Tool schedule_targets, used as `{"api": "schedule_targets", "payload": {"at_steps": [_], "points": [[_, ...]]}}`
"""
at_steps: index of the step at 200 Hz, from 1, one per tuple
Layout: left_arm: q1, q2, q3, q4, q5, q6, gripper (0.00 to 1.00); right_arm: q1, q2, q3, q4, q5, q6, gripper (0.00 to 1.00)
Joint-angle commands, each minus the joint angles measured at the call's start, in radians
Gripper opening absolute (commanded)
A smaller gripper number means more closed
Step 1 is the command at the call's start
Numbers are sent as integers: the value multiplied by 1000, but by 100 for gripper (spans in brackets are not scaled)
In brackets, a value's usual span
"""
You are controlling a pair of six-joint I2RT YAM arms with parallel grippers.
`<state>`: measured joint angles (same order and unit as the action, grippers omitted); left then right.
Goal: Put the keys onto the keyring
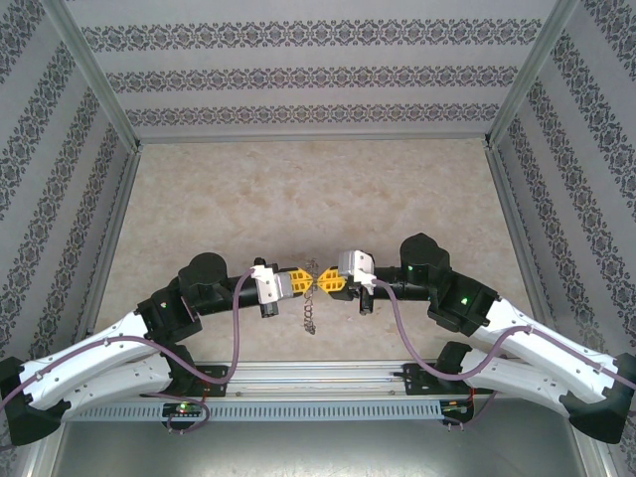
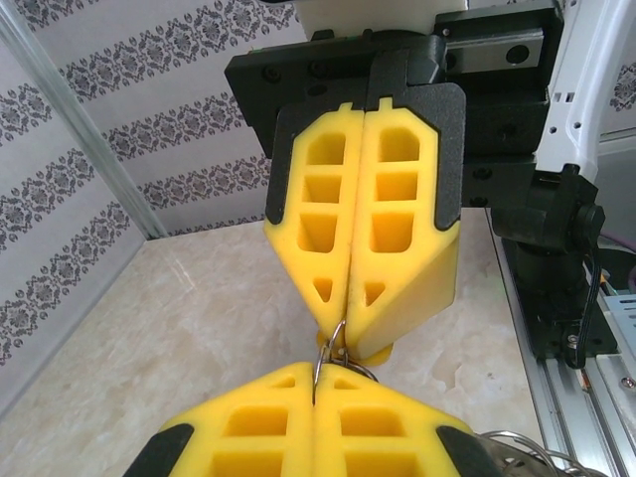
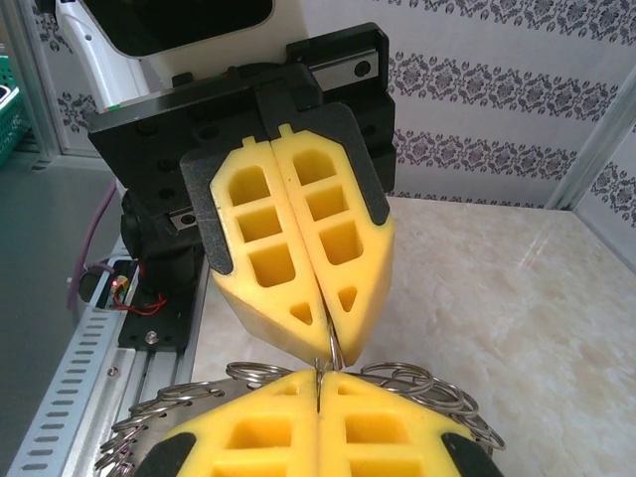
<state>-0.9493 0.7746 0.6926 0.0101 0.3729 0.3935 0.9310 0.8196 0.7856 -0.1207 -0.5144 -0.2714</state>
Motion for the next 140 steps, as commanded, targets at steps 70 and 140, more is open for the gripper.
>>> {"api": "schedule_targets", "payload": {"at_steps": [70, 140], "points": [[-14, 20, 24, -7, -14, 23, 0, 14, -2, 11, 106, -108, -13, 0], [-14, 27, 26, -5, -10, 20, 0, 13, -19, -2, 99, -88, -22, 0]]}}
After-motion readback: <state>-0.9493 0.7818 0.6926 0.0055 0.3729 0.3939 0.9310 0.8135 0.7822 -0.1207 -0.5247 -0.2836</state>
